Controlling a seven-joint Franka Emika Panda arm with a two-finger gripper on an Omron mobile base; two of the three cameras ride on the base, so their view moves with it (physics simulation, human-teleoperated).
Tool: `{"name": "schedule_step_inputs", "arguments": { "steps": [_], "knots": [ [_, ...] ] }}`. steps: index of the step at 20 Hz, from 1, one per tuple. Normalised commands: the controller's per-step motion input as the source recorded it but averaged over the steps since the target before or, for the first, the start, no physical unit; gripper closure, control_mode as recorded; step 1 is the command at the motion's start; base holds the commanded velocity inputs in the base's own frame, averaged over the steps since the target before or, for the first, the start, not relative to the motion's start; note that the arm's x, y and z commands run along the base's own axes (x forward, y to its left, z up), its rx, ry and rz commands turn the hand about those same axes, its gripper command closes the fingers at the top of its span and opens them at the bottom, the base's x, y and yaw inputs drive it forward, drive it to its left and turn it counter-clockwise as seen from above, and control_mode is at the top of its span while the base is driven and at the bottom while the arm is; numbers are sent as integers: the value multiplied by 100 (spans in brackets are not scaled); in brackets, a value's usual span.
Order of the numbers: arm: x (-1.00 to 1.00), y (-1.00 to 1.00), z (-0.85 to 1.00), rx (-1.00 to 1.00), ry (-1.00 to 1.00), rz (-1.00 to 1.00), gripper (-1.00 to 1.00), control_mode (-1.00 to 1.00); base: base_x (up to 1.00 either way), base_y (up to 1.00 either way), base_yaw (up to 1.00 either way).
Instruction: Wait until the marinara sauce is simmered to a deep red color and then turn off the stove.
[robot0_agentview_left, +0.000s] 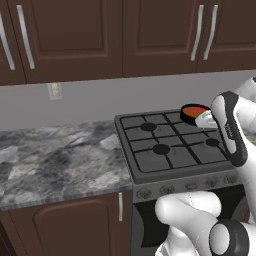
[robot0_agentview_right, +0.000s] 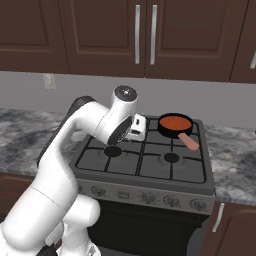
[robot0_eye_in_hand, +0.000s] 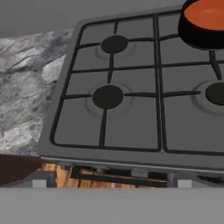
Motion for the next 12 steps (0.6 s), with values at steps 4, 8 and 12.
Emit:
{"name": "schedule_step_inputs", "arguments": {
  "steps": [4,8,12],
  "knots": [
    [0,-40,-13,1,-23,0,-100,-100,0,0,0],
    [0,-41,-18,2,-25,0,-100,-100,0,0,0],
    [0,-48,-26,4,-18,0,-100,-100,0,0,0]
  ]
}}
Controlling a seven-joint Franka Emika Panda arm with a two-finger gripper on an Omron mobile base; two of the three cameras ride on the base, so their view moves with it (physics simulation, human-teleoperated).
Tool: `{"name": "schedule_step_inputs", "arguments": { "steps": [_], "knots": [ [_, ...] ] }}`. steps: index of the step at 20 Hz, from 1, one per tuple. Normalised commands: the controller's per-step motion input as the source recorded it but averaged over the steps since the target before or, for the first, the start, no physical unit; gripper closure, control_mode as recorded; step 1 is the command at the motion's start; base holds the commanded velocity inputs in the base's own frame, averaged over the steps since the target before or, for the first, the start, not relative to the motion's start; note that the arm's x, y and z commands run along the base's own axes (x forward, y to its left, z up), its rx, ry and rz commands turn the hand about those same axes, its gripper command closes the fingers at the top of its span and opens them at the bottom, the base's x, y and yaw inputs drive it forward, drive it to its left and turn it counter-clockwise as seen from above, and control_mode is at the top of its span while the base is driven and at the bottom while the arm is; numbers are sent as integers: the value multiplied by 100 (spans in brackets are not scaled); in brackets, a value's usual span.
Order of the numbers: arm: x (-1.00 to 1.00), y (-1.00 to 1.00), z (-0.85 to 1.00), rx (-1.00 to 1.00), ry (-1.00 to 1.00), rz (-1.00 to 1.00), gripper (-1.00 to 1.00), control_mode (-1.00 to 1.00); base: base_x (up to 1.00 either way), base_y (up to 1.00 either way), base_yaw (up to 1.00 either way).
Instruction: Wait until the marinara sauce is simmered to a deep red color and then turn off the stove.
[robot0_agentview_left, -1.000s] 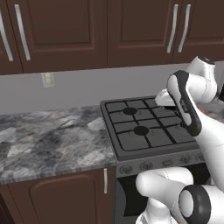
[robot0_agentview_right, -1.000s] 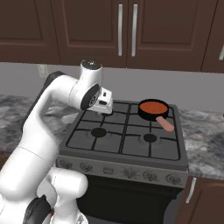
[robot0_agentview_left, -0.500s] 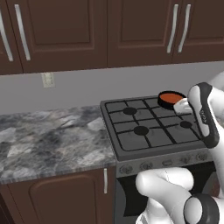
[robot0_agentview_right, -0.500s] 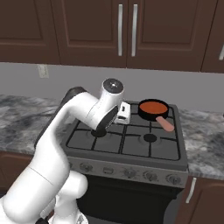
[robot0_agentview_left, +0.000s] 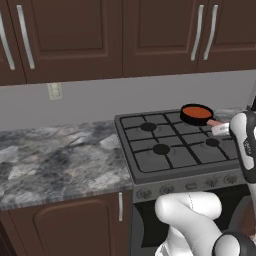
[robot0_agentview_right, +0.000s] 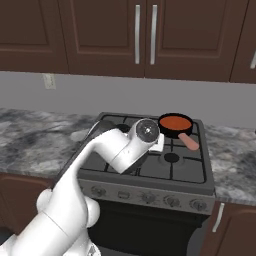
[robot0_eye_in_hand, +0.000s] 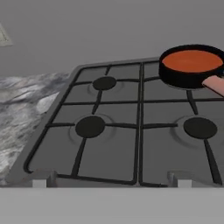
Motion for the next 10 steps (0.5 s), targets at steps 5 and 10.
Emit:
{"name": "schedule_step_inputs", "arguments": {
  "steps": [5,10],
  "knots": [
    [-1,-31,-34,1,-18,0,-100,-100,0,0,0],
    [0,-45,-37,1,-17,0,-100,-100,0,0,0]
  ]
}}
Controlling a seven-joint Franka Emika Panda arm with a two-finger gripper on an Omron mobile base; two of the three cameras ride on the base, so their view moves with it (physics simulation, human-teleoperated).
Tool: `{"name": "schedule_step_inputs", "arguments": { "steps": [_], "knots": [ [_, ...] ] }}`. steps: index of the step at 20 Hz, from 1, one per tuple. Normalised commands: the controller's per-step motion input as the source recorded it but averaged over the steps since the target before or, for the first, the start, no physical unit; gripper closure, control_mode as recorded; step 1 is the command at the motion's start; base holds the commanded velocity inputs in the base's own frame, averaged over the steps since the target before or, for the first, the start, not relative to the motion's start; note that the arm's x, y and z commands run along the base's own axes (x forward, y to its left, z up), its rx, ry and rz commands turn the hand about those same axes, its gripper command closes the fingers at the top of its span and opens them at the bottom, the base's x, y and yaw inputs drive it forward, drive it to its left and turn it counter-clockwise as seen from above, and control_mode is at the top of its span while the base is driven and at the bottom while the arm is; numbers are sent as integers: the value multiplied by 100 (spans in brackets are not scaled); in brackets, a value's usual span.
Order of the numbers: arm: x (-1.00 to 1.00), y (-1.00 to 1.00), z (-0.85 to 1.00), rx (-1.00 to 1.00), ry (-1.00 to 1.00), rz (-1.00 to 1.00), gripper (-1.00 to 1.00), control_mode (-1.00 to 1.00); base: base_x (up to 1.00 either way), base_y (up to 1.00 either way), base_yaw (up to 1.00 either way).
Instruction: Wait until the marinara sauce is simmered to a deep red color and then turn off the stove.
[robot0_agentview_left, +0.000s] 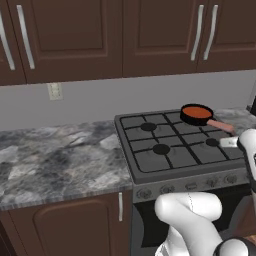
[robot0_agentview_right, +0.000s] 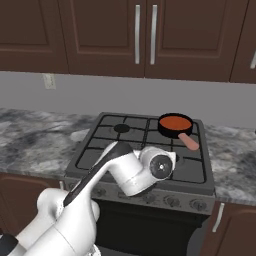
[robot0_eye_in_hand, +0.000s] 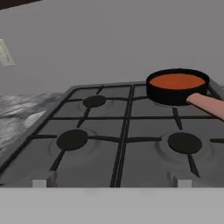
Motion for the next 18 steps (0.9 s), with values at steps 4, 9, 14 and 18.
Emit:
{"name": "schedule_step_inputs", "arguments": {
  "steps": [4,9,14,18],
  "knots": [
    [-17,-47,-32,0,-14,0,-100,-100,0,0,0],
    [-28,-39,-25,0,-12,0,-100,-100,0,0,0],
    [-17,-14,-26,0,-6,-1,-100,-100,0,0,0],
    [-5,-1,-23,0,-2,-3,-100,-100,0,0,0]
  ]
}}
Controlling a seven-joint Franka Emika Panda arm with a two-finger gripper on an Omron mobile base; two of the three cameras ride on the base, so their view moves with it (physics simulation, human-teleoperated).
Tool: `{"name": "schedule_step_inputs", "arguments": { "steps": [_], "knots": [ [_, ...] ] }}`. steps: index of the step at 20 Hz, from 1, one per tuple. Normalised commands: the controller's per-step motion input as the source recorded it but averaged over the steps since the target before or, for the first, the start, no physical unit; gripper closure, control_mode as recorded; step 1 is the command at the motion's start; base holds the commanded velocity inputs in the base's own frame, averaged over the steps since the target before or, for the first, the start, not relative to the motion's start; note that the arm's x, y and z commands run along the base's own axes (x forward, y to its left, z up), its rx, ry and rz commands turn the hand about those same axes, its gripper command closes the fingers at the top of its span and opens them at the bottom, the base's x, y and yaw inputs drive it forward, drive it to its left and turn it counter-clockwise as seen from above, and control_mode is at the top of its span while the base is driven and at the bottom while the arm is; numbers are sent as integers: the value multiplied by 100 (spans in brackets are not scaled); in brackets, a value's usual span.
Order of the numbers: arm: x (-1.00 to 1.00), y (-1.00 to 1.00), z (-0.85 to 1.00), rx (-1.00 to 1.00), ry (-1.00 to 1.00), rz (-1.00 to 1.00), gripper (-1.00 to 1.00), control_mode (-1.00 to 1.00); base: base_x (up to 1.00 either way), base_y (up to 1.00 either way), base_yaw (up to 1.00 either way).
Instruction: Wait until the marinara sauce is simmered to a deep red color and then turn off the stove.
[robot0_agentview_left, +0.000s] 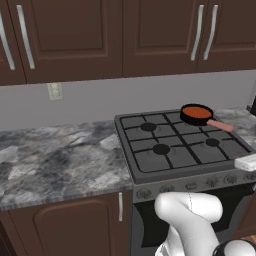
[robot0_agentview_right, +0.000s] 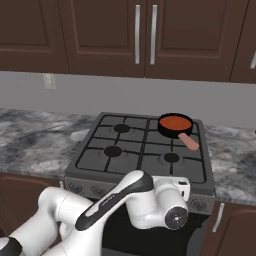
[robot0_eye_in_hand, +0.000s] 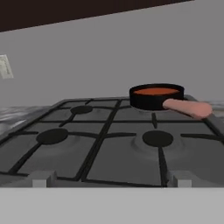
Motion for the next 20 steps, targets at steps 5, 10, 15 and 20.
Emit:
{"name": "schedule_step_inputs", "arguments": {
  "steps": [5,10,15,20],
  "knots": [
    [-8,-3,-26,0,-4,-4,-100,-100,0,0,0],
    [-9,-8,-25,2,-6,-9,-100,-100,0,0,0],
    [-1,0,-17,1,-2,-15,-100,-100,0,0,0],
    [0,-1,-13,3,-1,-16,-100,-100,0,0,0]
  ]
}}
